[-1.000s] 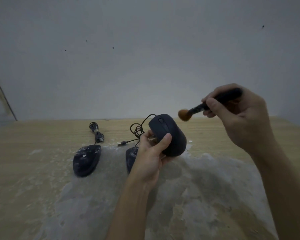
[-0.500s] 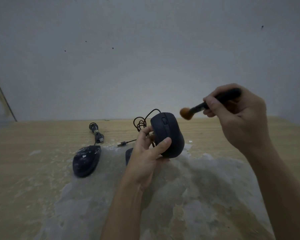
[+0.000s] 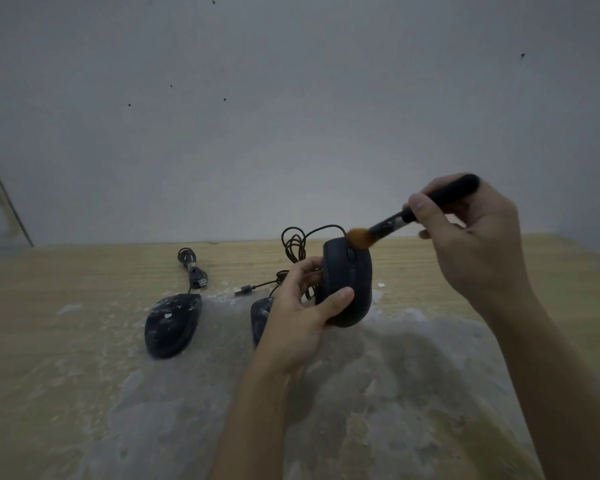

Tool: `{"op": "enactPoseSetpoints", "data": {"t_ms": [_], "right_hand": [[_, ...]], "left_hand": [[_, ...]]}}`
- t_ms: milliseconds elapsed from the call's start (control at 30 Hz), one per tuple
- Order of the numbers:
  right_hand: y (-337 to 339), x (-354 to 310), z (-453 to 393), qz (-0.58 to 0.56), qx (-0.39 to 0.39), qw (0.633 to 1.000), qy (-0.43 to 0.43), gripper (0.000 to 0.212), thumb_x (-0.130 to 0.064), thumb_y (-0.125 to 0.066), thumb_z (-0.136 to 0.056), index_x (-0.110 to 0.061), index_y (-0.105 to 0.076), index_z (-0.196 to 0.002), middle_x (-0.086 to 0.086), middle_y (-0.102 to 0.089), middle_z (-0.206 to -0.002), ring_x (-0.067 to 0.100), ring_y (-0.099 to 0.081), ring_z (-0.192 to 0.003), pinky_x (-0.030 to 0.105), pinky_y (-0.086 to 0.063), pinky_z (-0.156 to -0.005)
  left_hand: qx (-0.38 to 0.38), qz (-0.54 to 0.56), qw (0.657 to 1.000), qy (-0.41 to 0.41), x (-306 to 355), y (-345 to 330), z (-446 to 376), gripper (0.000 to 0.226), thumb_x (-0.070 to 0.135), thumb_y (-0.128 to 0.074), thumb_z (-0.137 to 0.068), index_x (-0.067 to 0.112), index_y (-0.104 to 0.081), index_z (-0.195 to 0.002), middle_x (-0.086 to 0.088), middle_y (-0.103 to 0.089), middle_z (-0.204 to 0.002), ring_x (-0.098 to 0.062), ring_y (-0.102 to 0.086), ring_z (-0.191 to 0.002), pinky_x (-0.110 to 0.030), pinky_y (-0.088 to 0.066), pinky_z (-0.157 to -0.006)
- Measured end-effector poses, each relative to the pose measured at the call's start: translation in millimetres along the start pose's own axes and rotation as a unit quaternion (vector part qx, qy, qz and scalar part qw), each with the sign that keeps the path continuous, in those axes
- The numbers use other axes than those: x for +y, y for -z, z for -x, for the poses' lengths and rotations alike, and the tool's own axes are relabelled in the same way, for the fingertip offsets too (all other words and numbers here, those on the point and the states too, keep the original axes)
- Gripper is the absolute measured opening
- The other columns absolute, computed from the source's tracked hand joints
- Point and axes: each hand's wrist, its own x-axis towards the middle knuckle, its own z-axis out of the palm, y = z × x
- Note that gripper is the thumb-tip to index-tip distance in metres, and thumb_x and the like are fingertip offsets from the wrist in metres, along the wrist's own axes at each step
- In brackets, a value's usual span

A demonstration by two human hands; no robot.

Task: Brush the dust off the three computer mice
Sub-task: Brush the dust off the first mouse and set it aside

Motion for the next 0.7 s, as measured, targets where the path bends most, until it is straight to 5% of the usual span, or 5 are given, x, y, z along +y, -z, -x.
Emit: {"op": "enactPoseSetpoints", "data": {"t_ms": [67,400,500,600,700], "right_hand": [[1.1,5.5,-0.3,0.075,0.017,0.997,-0.005,0.003,-0.016,-0.055,-0.089,-0.016,-0.054,-0.087,-0.011,-0.058,-0.078,0.004,-0.058,-0.077,0.008,-0.043,-0.065],[-9.4,31.9,8.9,0.015,-0.145,0.958,-0.245,0.025,-0.027,-0.047,-0.094,-0.005,-0.057,-0.089,0.003,-0.051,-0.072,0.014,-0.044,-0.060,0.027,-0.037,-0.056],[-6.9,35.2,11.0,-0.027,-0.135,0.959,-0.249,0.011,-0.018,-0.058,-0.089,-0.013,-0.057,-0.099,0.000,-0.063,-0.079,0.008,-0.054,-0.063,0.017,-0.042,-0.046],[-7.1,40.8,13.3,-0.091,-0.142,0.955,-0.244,0.025,-0.002,-0.059,-0.086,-0.013,-0.052,-0.108,0.002,-0.070,-0.098,0.007,-0.062,-0.068,0.010,-0.045,-0.048],[-10.5,48.6,16.6,-0.070,-0.158,0.965,-0.195,0.035,0.005,-0.059,-0.084,-0.019,-0.052,-0.109,-0.006,-0.066,-0.115,0.012,-0.048,-0.054,0.017,-0.050,-0.057]], "left_hand": [[-0.004,0.012,1.000,0.005,-1.0,-2.3,0.2,0.041,0.002,-0.064,-0.080,0.028,-0.055,-0.111,0.004,-0.061,-0.111,-0.014,-0.064,-0.100,-0.038,-0.057,-0.083],[-0.091,-0.045,0.994,0.033,-5.7,-17.5,0.0,0.036,0.015,-0.057,-0.087,0.024,-0.055,-0.121,0.003,-0.064,-0.114,-0.009,-0.062,-0.104,-0.028,-0.056,-0.082],[-0.110,-0.061,0.991,0.049,-6.5,-18.2,1.0,0.032,0.011,-0.053,-0.090,0.031,-0.055,-0.115,0.003,-0.064,-0.112,-0.008,-0.062,-0.102,-0.029,-0.056,-0.083],[-0.120,-0.072,0.988,0.069,-7.5,-18.7,2.1,0.037,0.010,-0.053,-0.090,0.035,-0.052,-0.118,-0.004,-0.061,-0.120,-0.016,-0.060,-0.109,-0.038,-0.054,-0.090],[-0.122,-0.065,0.986,0.094,-8.3,-18.4,1.8,0.042,0.011,-0.053,-0.091,0.036,-0.046,-0.123,-0.005,-0.056,-0.120,-0.018,-0.059,-0.107,-0.037,-0.055,-0.085]]}}
